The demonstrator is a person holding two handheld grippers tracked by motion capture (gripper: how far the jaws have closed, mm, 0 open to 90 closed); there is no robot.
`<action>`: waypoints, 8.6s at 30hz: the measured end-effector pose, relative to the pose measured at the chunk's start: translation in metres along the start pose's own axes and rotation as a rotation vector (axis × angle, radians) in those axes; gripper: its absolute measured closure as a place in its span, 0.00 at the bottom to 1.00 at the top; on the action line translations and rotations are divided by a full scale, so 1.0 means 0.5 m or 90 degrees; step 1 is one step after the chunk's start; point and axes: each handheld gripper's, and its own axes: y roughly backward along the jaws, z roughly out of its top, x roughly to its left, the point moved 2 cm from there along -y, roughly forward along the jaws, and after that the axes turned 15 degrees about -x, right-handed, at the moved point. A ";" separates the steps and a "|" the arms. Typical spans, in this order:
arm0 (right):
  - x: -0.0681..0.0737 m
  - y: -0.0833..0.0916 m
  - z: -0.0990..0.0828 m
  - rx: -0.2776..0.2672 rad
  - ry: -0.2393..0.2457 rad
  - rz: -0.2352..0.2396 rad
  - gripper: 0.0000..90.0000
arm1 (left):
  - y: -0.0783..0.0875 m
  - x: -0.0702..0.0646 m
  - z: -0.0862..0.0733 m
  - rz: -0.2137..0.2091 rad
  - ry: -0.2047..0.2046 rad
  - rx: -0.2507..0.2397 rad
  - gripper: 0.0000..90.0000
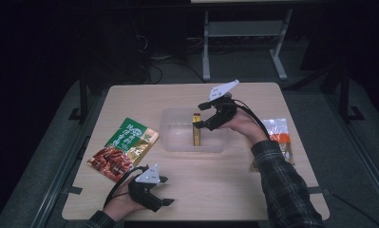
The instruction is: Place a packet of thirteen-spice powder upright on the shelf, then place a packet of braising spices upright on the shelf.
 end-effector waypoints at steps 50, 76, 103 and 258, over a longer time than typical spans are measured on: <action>0.299 0.145 -0.227 0.032 -0.100 -0.185 0.16 | 0.015 0.017 0.003 0.048 0.018 0.002 0.22; 0.318 0.165 -0.257 0.045 -0.137 -0.176 0.16 | 0.171 0.185 -0.007 0.266 0.103 -0.018 0.15; 0.317 0.155 -0.264 0.060 -0.128 -0.170 0.16 | 0.210 0.363 -0.083 0.397 0.199 0.007 0.14; 0.305 0.070 -0.133 -0.187 -0.192 -0.053 0.89 | 0.084 0.057 0.209 0.065 0.093 -0.274 1.00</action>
